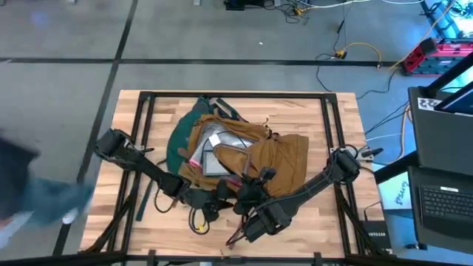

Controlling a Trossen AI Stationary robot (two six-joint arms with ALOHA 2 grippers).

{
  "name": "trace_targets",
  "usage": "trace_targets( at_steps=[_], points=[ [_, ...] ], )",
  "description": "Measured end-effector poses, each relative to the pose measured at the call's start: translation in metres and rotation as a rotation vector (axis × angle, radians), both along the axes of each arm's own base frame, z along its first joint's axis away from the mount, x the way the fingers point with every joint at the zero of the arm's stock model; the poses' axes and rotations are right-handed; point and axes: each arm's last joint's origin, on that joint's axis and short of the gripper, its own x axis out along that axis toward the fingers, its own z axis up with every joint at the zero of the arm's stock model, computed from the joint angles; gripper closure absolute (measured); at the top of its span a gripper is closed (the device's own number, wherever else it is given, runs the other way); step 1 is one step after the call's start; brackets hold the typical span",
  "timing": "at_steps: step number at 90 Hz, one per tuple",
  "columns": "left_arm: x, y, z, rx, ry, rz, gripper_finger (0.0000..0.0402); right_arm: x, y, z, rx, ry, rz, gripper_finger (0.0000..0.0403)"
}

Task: Unpack backpack
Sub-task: Close the brown backpack

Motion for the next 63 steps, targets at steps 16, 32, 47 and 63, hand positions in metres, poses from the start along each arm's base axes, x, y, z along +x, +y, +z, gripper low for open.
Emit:
trace_targets(
  at_steps=[16,32,47,63],
  points=[
    [0.009,-0.001,-0.001,0.018,0.006,-0.025,0.0088,0.005,0.003,0.000,0.015,-0.026,0.020,0.0403],
    [0.015,0.000,-0.007,0.068,0.023,-0.044,0.0088,0.014,0.006,0.002,0.004,-0.021,0.081,0.0403],
    [0.021,0.011,-0.009,0.074,0.026,-0.014,0.0088,0.016,0.004,0.002,0.019,-0.007,0.086,0.0403],
    [0.027,0.022,-0.008,0.061,0.008,0.003,0.0088,0.018,0.003,0.001,0.030,0.003,0.087,0.0403]
  ],
)
